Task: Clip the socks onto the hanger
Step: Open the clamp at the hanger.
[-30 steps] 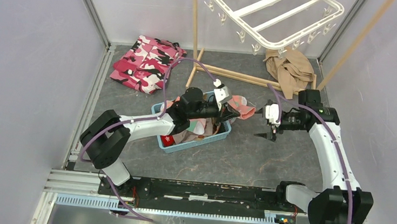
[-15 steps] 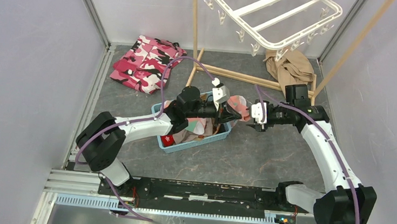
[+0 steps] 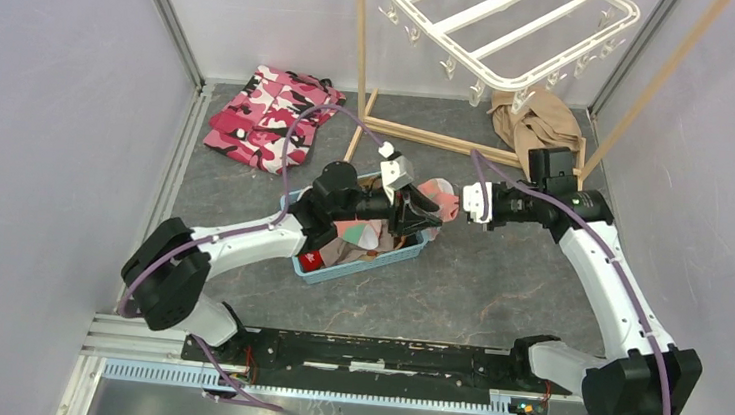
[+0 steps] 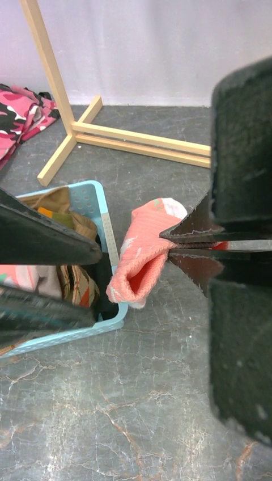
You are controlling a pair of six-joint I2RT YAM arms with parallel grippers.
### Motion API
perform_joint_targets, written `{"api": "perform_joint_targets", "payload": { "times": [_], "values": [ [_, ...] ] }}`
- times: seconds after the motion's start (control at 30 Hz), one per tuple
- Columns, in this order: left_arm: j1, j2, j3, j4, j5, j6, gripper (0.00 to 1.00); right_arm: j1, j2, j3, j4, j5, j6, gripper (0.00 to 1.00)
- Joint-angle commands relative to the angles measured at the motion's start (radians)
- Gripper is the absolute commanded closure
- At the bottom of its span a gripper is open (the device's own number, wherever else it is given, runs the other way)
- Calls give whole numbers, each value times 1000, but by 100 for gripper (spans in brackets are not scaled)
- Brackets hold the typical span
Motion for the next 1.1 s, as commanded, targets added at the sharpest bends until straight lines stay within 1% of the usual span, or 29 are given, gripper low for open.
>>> {"api": "perform_joint_targets", "payload": {
  "times": [0.0, 0.07, 0.13, 0.3, 0.5, 0.63, 0.73, 0.77, 0.8, 0.87, 0.93, 0.97, 1.03, 1.07],
  "values": [
    [2, -121, -36, -18, -73, 78, 46, 17, 3, 79, -27, -30, 33, 100],
    [-12, -153, -38, -67, -116, 137, 36, 27, 10, 92, -38, -38, 53, 100],
    [-27, -170, -28, -103, -150, 209, 28, 39, 15, 101, -41, -39, 71, 100],
    [-60, -142, 25, -170, -217, 279, 26, 61, 22, 110, -43, -40, 86, 100],
    [-85, -79, 67, -176, -254, 290, 27, 74, 26, 120, -53, -37, 82, 100],
    [-87, -54, 86, -177, -257, 294, 35, 79, 26, 120, -53, -38, 80, 100],
    [-87, -47, 88, -182, -252, 296, 38, 78, 26, 119, -53, -33, 80, 100],
    [-87, -46, 88, -182, -248, 296, 42, 79, 26, 119, -54, -31, 80, 100],
    [-87, -44, 89, -184, -246, 298, 48, 79, 24, 117, -54, -31, 79, 100],
    [-87, -40, 93, -195, -239, 297, 56, 80, 26, 118, -54, -31, 81, 100],
    [-87, -39, 94, -198, -237, 296, 69, 79, 26, 119, -53, -29, 82, 100],
    [-86, -40, 92, -199, -236, 295, 72, 79, 25, 117, -54, -26, 82, 99],
    [-86, -44, 88, -202, -233, 294, 86, 79, 26, 117, -55, -18, 83, 98],
    [-86, -48, 85, -204, -230, 296, 91, 79, 23, 120, -55, -14, 86, 94]
  ]
}}
